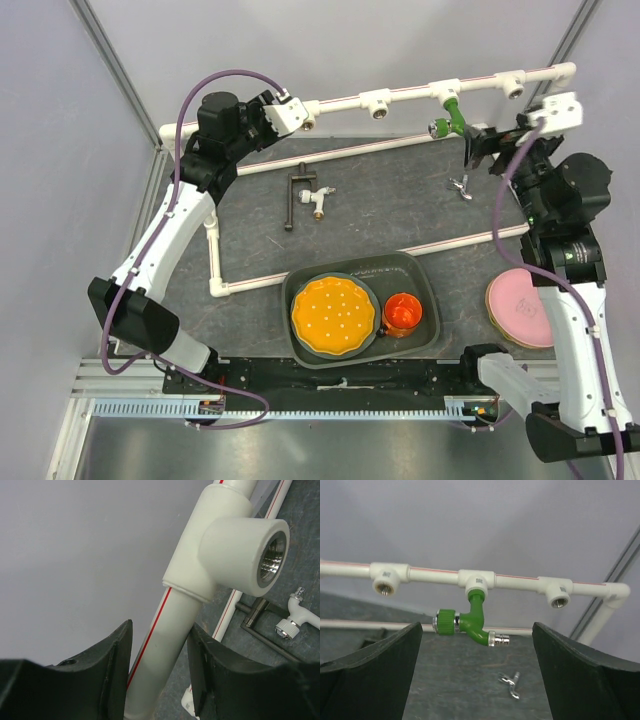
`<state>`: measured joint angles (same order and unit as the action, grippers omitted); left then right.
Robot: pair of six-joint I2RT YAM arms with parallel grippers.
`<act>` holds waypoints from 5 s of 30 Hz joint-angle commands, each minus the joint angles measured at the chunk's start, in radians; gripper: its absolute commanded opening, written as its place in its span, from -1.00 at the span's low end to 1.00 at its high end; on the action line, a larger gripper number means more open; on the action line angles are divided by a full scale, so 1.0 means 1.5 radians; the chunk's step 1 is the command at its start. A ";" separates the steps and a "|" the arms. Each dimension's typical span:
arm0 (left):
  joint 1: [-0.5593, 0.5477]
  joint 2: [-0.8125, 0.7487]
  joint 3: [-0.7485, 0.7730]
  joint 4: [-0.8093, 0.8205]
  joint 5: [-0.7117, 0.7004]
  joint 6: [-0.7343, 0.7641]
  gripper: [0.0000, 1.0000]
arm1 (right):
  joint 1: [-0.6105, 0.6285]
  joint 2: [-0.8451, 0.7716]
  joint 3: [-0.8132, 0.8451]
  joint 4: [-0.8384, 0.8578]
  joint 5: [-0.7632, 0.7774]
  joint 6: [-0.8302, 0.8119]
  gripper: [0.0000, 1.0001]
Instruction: Install the water faucets
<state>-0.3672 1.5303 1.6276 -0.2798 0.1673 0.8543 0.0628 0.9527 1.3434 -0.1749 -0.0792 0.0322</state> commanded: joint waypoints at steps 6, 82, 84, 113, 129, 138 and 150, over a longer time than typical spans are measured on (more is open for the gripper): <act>-0.004 -0.020 -0.021 -0.034 0.012 -0.067 -0.97 | 0.119 0.061 0.024 -0.175 0.141 -0.533 0.96; -0.097 -0.037 -0.134 0.095 -0.162 -0.030 -0.97 | 0.134 0.107 -0.024 -0.045 0.194 -0.523 0.96; -0.097 -0.038 -0.135 0.093 -0.162 -0.029 -0.97 | 0.148 0.130 -0.025 -0.013 0.251 -0.581 0.96; -0.105 -0.039 -0.138 0.095 -0.167 -0.017 -0.96 | 0.202 0.260 -0.106 0.335 0.405 -0.693 -0.88; -0.111 -0.046 -0.141 0.099 -0.165 -0.016 -0.96 | 0.183 0.246 -0.050 0.280 0.442 -0.040 -1.00; -0.115 -0.048 -0.143 0.102 -0.167 -0.014 -0.97 | 0.144 0.253 -0.035 0.285 0.403 0.173 -1.00; -0.117 -0.051 -0.144 0.103 -0.169 -0.013 -0.97 | 0.141 0.228 0.007 0.263 0.330 0.071 -0.89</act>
<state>-0.5064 1.4563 1.4422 -0.0422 -0.1390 0.9070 0.3210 1.3388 1.2869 0.0422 0.4164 -0.4232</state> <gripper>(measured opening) 0.511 0.760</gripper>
